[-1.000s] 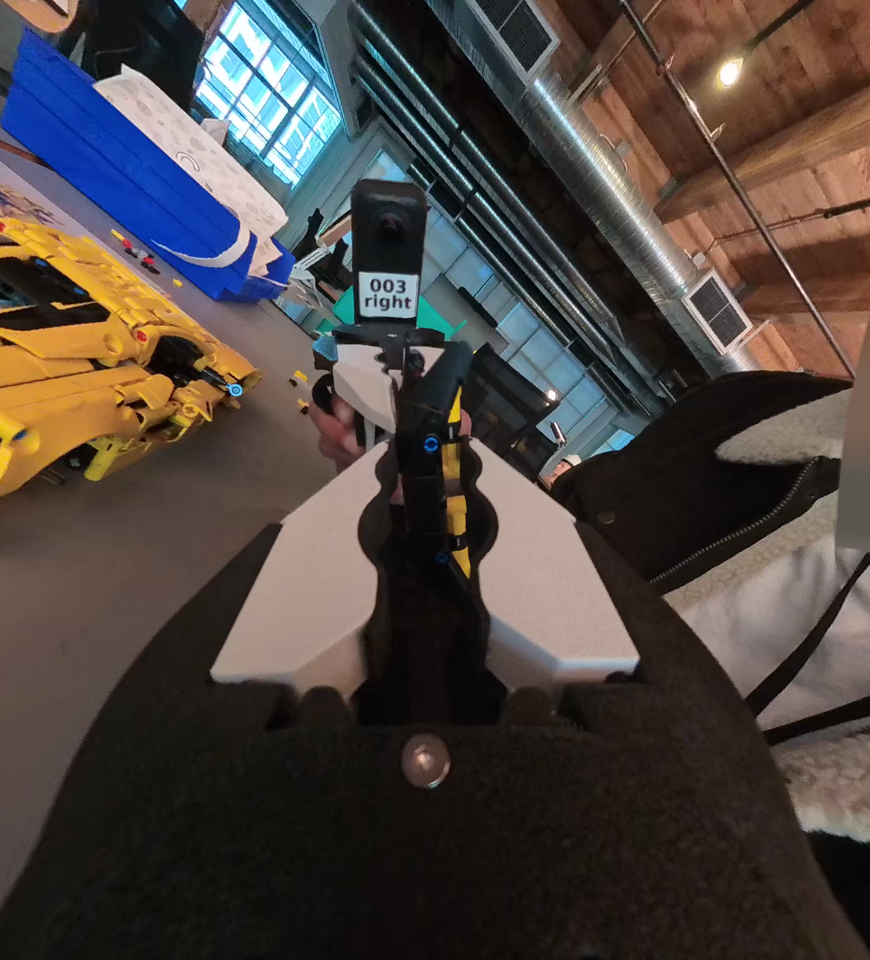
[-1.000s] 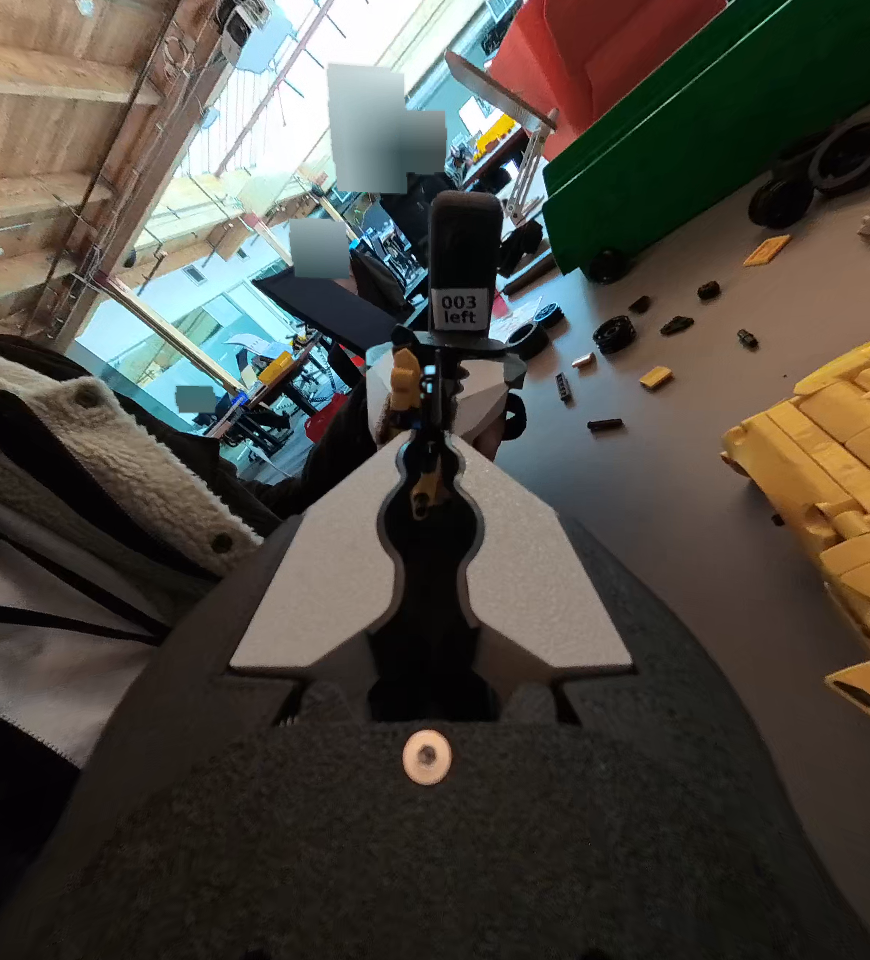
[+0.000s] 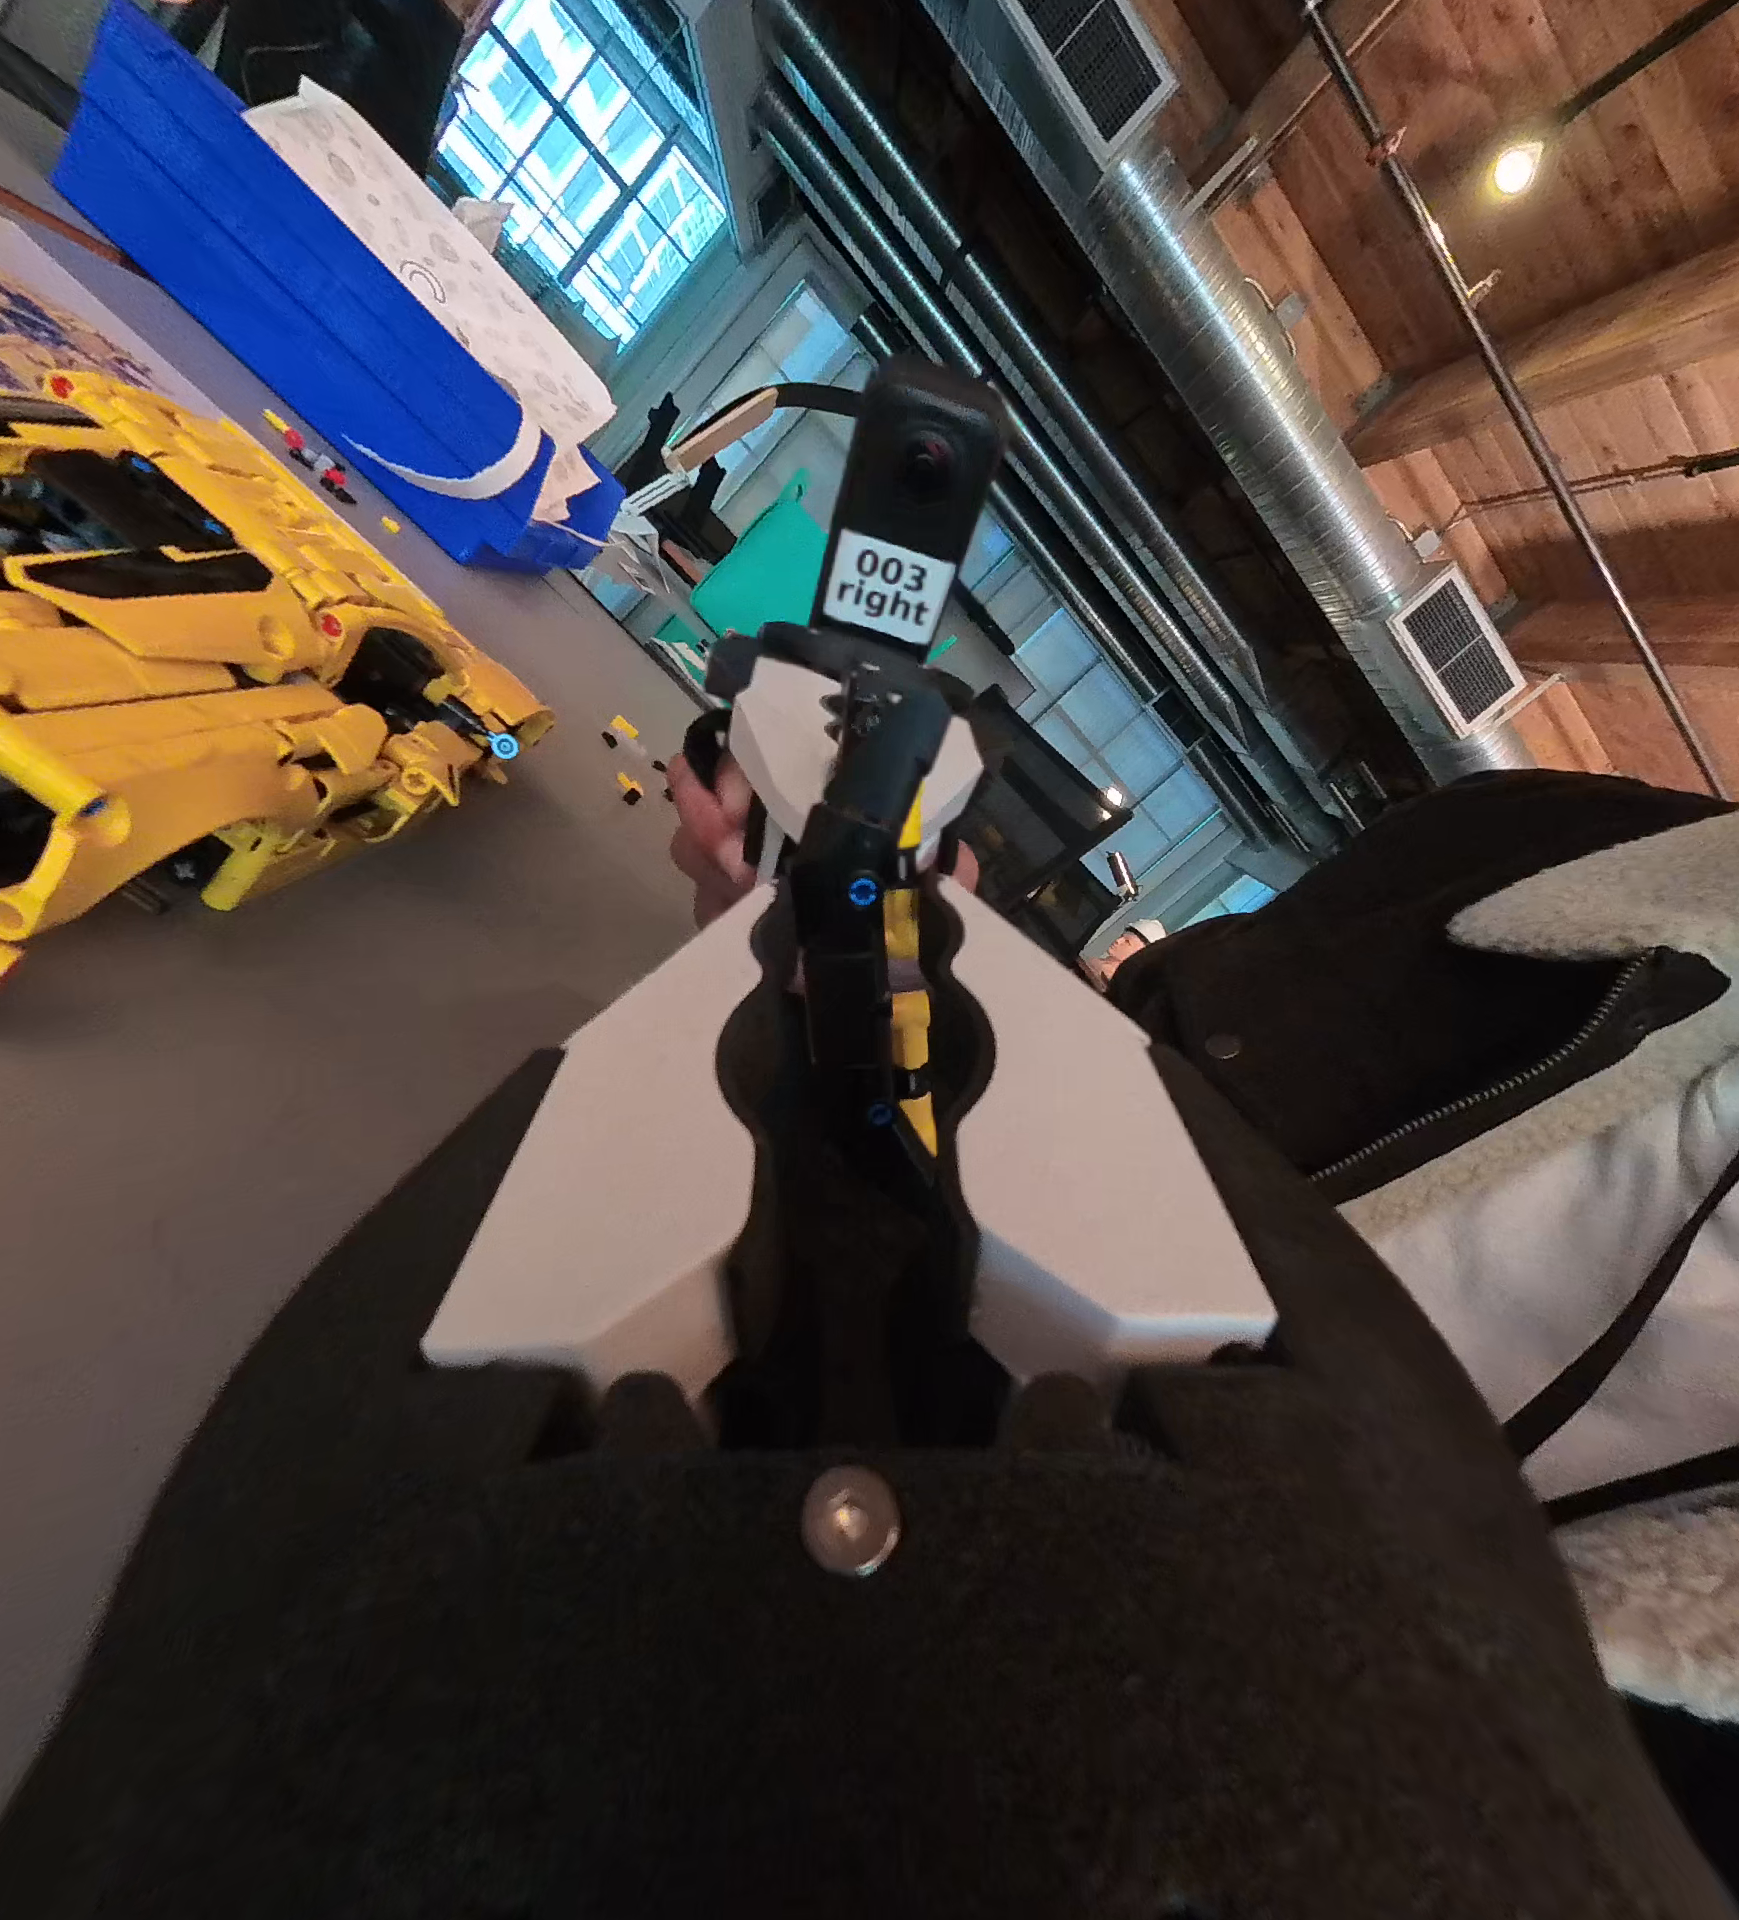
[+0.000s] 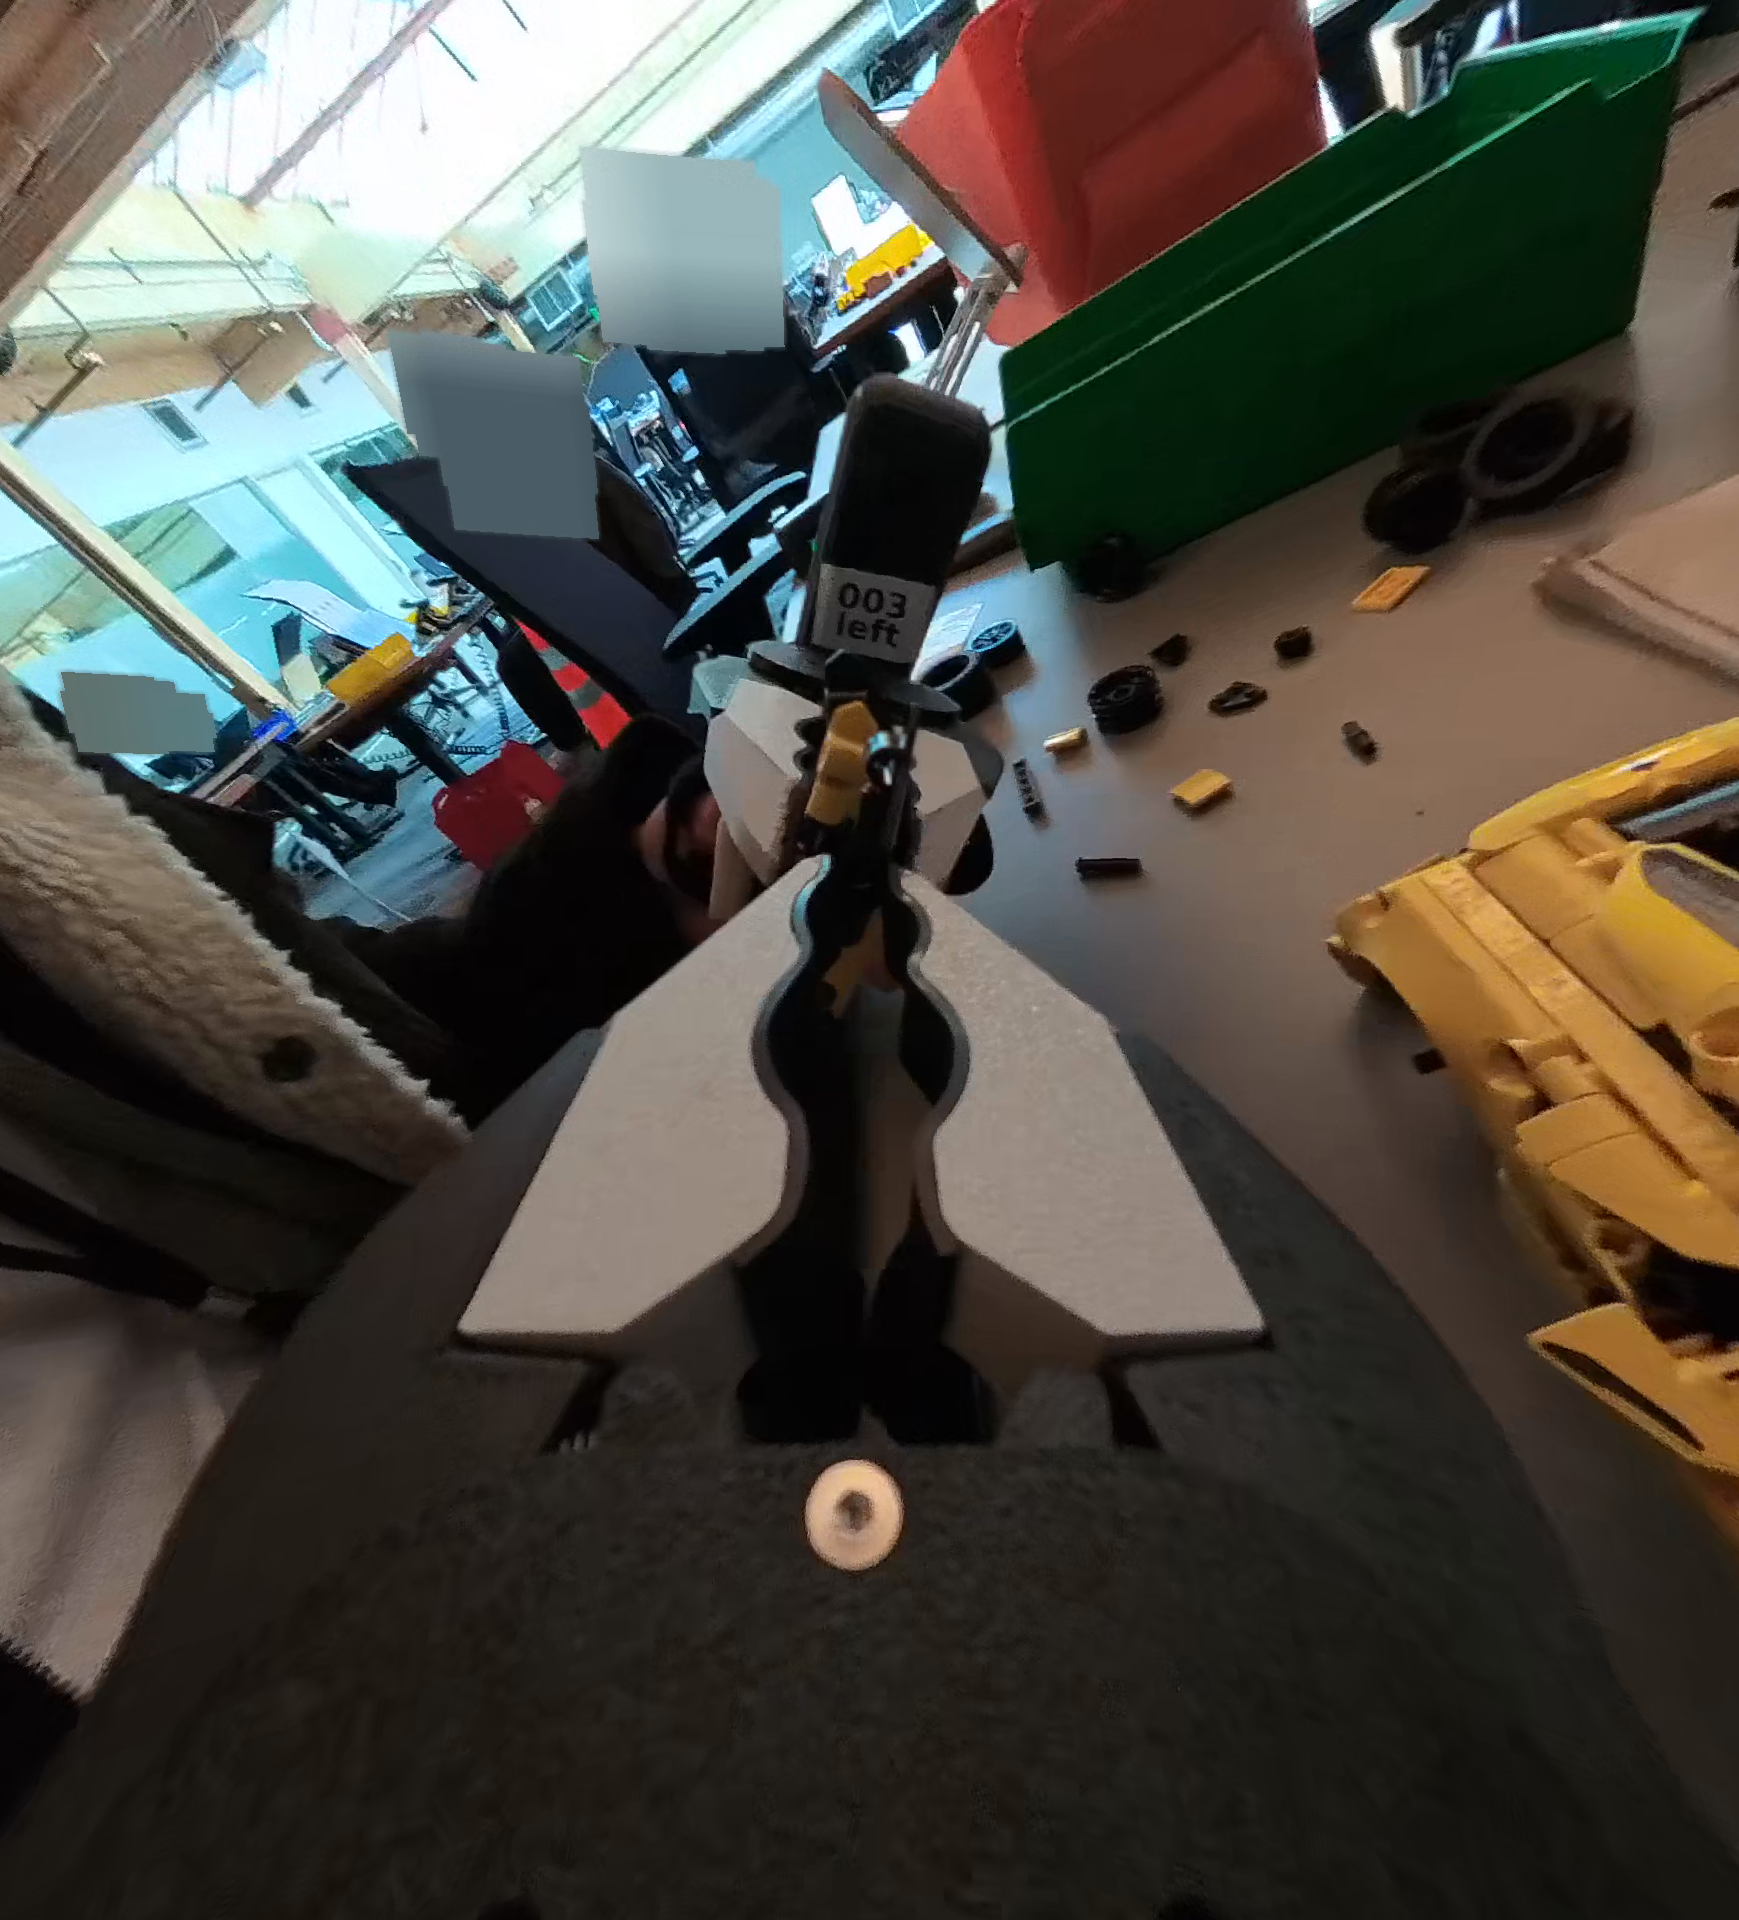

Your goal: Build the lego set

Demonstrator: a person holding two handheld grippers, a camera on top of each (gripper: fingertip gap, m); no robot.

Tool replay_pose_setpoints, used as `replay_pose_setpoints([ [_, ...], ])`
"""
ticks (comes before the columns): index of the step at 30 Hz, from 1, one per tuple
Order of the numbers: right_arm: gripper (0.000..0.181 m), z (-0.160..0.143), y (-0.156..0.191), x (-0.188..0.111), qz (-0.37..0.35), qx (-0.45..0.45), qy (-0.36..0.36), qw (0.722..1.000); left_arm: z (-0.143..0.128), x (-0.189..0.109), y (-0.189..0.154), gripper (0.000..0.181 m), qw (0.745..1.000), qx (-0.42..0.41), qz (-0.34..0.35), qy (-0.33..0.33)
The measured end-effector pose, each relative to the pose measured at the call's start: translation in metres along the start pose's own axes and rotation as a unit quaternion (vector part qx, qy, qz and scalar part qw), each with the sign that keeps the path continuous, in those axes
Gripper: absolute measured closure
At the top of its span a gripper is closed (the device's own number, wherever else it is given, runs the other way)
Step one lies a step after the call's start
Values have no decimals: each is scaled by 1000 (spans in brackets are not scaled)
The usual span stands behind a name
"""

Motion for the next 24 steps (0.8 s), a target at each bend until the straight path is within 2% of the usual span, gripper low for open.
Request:
replay_pose_setpoints([
  [2, 173, -2, 0, 0, -25, -23, 11, 999, -1, 0, 2, 159, 1000, -12, -2, 4],
  [9, 174, -7, -10, -1, 62, 124, 1, 990, -3, 2, 1, 159, 1000, 4, 14, 16],
  [17, 173, -8, -10, -2, 43, 100, 9, 994, -5, 3, 4, 160, 1000, -7, 14, 22],
  [24, 174, -5, -8, -2, 65, 117, -2, 991, -2, 3, -1, 159, 1000, 8, 8, 12],
])
Point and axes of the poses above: each gripper's, where its closed fingertips meet, x out along the fingers, z out of its top, y = z × x across the jaws, the point moved 6 cm from there along -x, back along the fingers, and after that the axes turned 4 degrees about x, right-handed, at the moved point
